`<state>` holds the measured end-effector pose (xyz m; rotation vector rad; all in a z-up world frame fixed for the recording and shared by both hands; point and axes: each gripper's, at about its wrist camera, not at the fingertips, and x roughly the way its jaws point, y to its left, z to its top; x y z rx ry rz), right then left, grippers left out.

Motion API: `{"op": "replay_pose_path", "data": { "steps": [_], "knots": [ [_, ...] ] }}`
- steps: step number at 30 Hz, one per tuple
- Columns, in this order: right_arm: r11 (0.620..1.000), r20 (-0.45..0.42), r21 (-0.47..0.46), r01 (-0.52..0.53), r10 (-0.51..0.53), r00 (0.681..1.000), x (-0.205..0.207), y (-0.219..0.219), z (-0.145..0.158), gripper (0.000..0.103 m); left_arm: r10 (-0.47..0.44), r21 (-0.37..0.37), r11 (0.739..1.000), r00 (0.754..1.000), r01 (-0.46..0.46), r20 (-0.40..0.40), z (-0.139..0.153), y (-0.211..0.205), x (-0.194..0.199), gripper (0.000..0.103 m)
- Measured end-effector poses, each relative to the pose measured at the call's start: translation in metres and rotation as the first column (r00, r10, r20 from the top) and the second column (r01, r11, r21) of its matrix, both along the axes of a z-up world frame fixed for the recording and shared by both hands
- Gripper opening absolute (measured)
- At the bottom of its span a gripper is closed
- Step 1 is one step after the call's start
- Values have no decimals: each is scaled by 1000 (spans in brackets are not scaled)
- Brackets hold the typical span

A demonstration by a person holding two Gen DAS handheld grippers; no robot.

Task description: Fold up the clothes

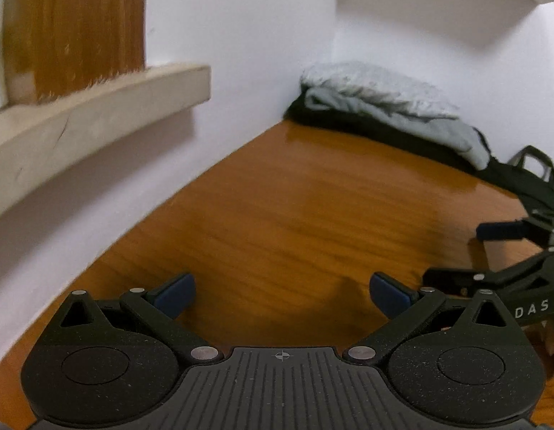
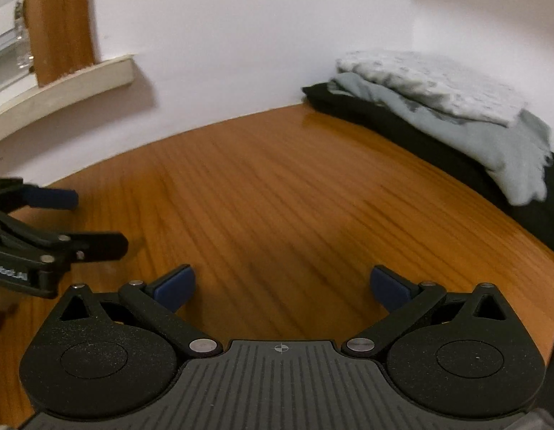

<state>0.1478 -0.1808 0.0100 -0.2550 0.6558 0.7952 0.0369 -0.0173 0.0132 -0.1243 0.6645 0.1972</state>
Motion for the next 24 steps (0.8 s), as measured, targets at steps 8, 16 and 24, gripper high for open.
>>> {"op": "replay_pose_path", "data": {
  "steps": [8,16,24],
  "knots": [
    [957,3,3,289,-289,957,-32,-9,-3,103,-104,62,992,993,107,-49,-6,-6,2,103],
    [877,0,1,481,-481,877,-60,-25,-6,103,-185,56,981,982,187,-48,-9,-9,-1,103],
    [828,3,2,561,-561,828,-76,-32,-6,103,-216,55,974,975,219,-49,-10,-8,0,103]
  ]
}}
